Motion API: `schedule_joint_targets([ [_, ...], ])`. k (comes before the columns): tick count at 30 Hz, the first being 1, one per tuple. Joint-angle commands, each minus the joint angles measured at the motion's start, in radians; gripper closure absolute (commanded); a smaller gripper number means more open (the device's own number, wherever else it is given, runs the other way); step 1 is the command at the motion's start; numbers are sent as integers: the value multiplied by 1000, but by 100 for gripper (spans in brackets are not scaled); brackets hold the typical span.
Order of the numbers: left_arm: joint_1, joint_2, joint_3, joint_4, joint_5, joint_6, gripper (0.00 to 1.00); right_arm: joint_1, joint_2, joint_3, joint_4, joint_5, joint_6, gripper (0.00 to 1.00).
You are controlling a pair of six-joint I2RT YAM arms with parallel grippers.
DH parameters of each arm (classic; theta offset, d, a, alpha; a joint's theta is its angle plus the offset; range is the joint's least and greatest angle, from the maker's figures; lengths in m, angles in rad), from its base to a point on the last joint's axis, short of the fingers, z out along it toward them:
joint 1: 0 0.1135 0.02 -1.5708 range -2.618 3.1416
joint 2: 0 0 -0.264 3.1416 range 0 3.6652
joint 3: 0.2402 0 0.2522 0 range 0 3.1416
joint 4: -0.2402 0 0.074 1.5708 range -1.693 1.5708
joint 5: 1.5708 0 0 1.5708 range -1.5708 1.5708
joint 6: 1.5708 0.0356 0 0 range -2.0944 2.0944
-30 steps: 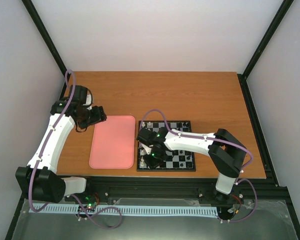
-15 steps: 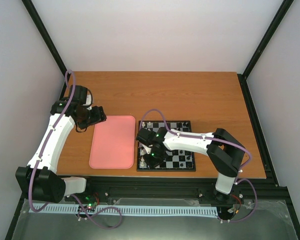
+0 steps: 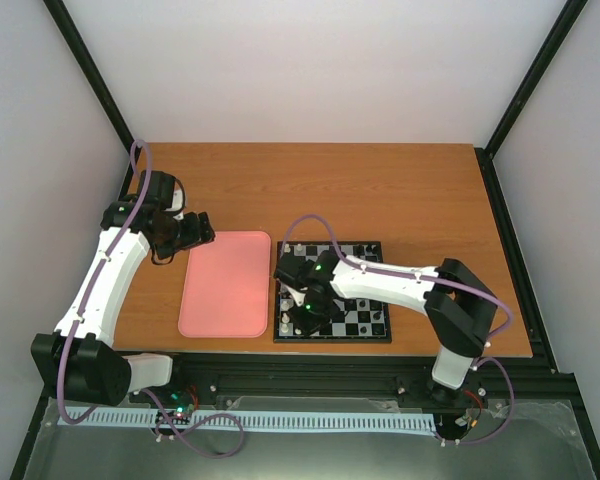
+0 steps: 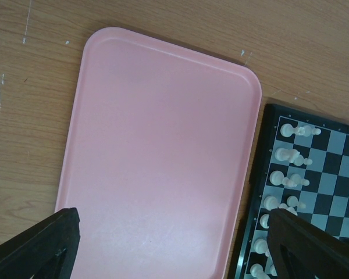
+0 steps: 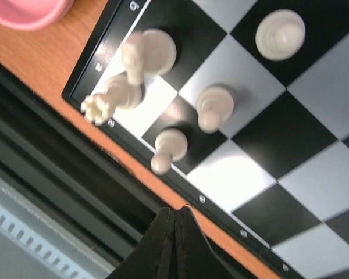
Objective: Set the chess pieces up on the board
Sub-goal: Adjust the chess piece on the chessboard, then reset both arms
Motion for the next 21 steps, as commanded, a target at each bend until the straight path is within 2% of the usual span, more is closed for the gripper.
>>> schedule_joint_targets([
  [1, -3, -1, 2, -2, -7, 9, 7, 7, -89, 9, -93, 10, -4, 97],
  [5, -3, -7, 12, -9, -15, 13, 0, 5, -181, 17, -163, 64, 20, 94],
  [8, -3, -8, 31, -25, -38, 11, 0, -32, -226, 99, -248, 157, 24, 67],
  [9, -2, -7, 39, -32, -47, 11, 0, -53, -236, 131, -270, 186, 22, 53],
  [11, -3, -10, 57, -44, -63, 6, 0, -107, -254, 193, -302, 234, 22, 6],
  [12, -2, -10, 66, -49, -69, 3, 0, -138, -263, 224, -303, 247, 19, 1],
  [21, -3, -21, 115, -101, -143, -65, 0, -405, -257, 410, -240, 321, -23, 0],
])
